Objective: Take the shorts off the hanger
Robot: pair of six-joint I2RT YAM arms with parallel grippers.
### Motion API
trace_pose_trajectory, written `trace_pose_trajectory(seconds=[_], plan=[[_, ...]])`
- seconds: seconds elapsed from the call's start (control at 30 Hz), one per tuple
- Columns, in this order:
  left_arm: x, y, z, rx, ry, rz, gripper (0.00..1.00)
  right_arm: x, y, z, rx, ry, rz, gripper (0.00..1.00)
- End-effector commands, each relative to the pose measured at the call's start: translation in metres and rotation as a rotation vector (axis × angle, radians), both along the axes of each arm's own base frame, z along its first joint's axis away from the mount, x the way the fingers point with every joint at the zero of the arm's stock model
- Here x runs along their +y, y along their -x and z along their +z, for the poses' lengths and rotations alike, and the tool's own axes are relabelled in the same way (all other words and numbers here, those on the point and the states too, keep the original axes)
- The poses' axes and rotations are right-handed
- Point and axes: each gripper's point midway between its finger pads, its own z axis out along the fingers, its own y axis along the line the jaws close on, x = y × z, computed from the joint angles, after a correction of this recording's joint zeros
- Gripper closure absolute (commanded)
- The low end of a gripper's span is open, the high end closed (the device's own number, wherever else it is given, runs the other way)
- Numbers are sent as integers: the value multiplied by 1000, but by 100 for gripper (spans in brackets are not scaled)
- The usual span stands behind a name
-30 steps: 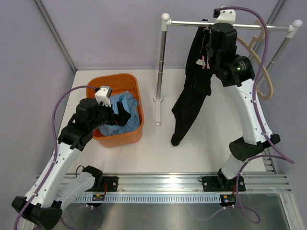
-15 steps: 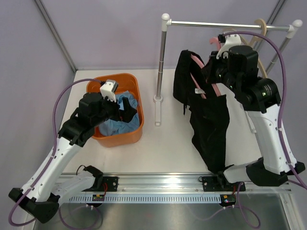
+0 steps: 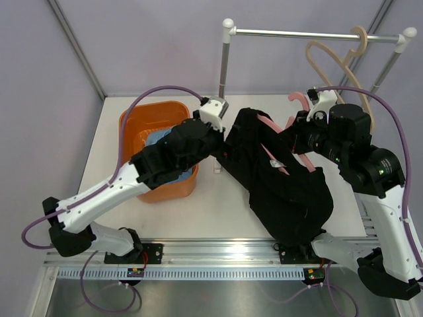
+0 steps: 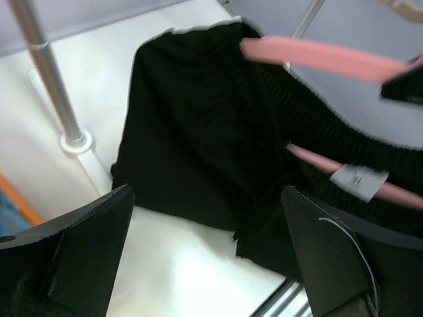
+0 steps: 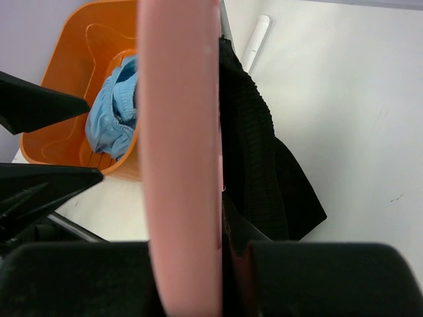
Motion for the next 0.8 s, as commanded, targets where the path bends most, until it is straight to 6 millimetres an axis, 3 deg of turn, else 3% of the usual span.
trace_pose_trajectory(seconds=[0.0,0.2,0.3,0.33,0.53,0.57,0.67,0.7,0.77], plan=[[-26,-23,49,-98,129,124,1,0,3,14,-50,-29,7,100],[-80,-38,42,-106,93,126,1,-14,0,9,-50,15,-63,100],[-88,-46,40,-112,76,148,1,-12,0,11,-54,7,-58,100],[-92,-51,29,-107,48,161,1,-12,0,12,-54,4,-55,100],[-88,-72,11,-121,-20,247,3,-11,2,21,-70,-16,-51,100],[-88,-74,9,-115,-23,246,7,-11,3,22,-70,-19,-52,100],[-81,-84,1,-92,-30,262,37,-11,5,26,-76,-24,-51,100],[-76,-89,0,-87,-32,274,52,-12,5,27,-79,-26,-51,100],[-72,-93,-1,-88,-33,278,65,-12,6,28,-80,-27,-51,100]])
